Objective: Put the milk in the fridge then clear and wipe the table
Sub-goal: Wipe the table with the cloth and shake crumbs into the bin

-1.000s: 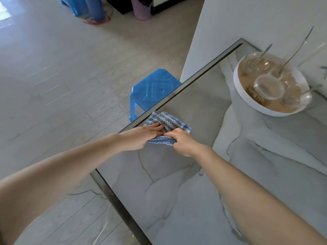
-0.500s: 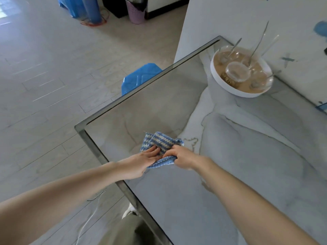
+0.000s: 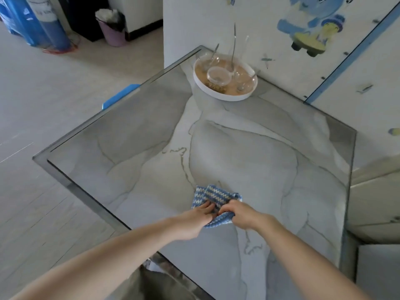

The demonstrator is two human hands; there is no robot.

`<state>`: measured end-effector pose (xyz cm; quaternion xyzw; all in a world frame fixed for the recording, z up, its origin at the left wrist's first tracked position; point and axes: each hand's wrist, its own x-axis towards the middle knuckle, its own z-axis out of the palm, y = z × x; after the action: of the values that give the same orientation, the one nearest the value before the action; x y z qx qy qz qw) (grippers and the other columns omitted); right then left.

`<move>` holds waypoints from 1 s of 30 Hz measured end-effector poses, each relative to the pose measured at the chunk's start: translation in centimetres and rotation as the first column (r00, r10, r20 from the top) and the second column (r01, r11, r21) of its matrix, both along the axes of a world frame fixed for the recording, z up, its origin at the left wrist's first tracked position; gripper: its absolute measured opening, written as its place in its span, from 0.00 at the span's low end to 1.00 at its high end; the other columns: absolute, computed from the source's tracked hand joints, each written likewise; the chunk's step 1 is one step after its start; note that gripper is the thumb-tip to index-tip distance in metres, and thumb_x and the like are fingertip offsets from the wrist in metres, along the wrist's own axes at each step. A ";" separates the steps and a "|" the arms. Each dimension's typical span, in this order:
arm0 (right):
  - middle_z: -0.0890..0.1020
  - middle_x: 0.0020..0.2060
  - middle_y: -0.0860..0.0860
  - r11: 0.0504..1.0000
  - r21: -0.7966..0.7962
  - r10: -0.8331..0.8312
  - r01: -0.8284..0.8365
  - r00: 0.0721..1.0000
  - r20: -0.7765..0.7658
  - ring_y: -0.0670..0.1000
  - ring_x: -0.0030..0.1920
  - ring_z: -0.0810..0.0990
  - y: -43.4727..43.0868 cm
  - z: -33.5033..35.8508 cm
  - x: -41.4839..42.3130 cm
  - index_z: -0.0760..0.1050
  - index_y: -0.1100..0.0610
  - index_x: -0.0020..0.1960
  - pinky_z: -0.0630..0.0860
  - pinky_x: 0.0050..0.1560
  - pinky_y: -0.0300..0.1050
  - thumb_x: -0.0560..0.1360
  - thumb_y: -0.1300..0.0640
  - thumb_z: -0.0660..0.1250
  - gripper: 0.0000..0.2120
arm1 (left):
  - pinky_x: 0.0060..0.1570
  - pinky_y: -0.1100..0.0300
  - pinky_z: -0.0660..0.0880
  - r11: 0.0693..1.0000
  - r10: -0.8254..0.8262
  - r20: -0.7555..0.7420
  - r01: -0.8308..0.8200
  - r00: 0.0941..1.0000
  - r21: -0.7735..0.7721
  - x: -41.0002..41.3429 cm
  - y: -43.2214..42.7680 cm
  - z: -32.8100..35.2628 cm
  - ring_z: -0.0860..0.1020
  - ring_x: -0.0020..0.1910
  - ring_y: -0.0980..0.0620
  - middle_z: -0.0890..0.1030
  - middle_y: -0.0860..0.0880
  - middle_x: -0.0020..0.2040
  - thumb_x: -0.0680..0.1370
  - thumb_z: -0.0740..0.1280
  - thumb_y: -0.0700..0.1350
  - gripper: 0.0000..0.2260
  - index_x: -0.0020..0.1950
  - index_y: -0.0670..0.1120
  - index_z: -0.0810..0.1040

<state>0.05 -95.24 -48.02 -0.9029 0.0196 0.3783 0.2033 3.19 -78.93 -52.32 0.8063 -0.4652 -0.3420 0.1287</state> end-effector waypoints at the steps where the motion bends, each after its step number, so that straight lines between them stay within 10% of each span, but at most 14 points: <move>1: 0.72 0.46 0.45 1.000 -0.003 -0.019 0.019 1.000 -0.009 0.54 0.61 0.71 -0.4 0.0 -0.8 0.75 0.56 0.60 0.66 0.52 0.39 0.73 0.70 0.55 0.21 | 0.73 0.57 0.45 1.000 -0.006 -0.009 0.006 1.000 0.005 -0.5 -0.5 0.1 0.41 0.76 0.48 0.45 0.45 0.77 0.77 0.53 0.29 0.30 0.76 0.45 0.50; 6: 0.77 0.55 0.53 0.993 -0.014 -0.115 0.114 0.991 -0.070 0.53 0.57 0.74 -3.6 -0.2 -5.4 0.77 0.51 0.55 0.69 0.53 0.42 0.69 0.69 0.53 0.23 | 0.52 0.55 0.67 0.996 0.038 -0.150 -0.026 0.988 0.082 -3.2 -3.5 2.7 0.71 0.59 0.42 0.69 0.38 0.65 0.76 0.54 0.31 0.18 0.64 0.39 0.69; 12: 0.68 0.21 0.47 0.926 0.109 -0.376 0.361 0.906 0.195 0.39 0.26 0.67 -7.2 3.8 -2.7 0.65 0.51 0.24 0.60 0.32 0.39 0.56 0.57 0.54 0.04 | 0.45 0.56 0.70 0.986 0.156 -0.169 -0.163 0.973 -0.026 1.2 -5.5 8.0 0.76 0.52 0.43 0.78 0.39 0.54 0.73 0.57 0.34 0.13 0.56 0.42 0.73; 19: 0.69 0.25 0.49 0.865 0.341 -0.492 0.369 0.759 0.427 0.45 0.31 0.68 -7.1 6.7 9.1 0.70 0.51 0.29 0.61 0.32 0.40 0.57 0.46 0.57 0.09 | 0.39 0.63 0.63 0.936 0.255 -0.064 -0.263 0.965 -0.233 14.6 -6.2 12.1 0.77 0.51 0.46 0.80 0.42 0.52 0.72 0.56 0.32 0.17 0.56 0.42 0.76; 22: 0.72 0.28 0.48 0.866 0.343 -0.489 0.363 0.756 0.435 0.48 0.37 0.71 -6.2 7.5 15.2 0.76 0.55 0.37 0.62 0.32 0.34 0.65 0.56 0.60 0.07 | 0.41 0.66 0.61 0.912 0.302 0.001 -0.289 0.953 -0.292 20.8 -5.9 12.6 0.76 0.53 0.47 0.80 0.44 0.53 0.73 0.56 0.32 0.17 0.57 0.43 0.76; 30: 0.80 0.57 0.55 0.934 0.240 -0.354 0.263 0.754 0.553 0.54 0.58 0.76 -4.9 4.8 28.1 0.76 0.56 0.59 0.69 0.57 0.43 0.70 0.70 0.60 0.20 | 0.67 0.58 0.61 0.903 0.394 0.235 -0.327 0.888 -0.279 31.1 -5.0 8.4 0.64 0.70 0.48 0.66 0.48 0.72 0.76 0.57 0.33 0.24 0.72 0.47 0.63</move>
<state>28.15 -100.16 -43.21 -0.9416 0.0768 0.0419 0.3252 34.29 -83.95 -43.89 0.8992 -0.3566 -0.1349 0.2150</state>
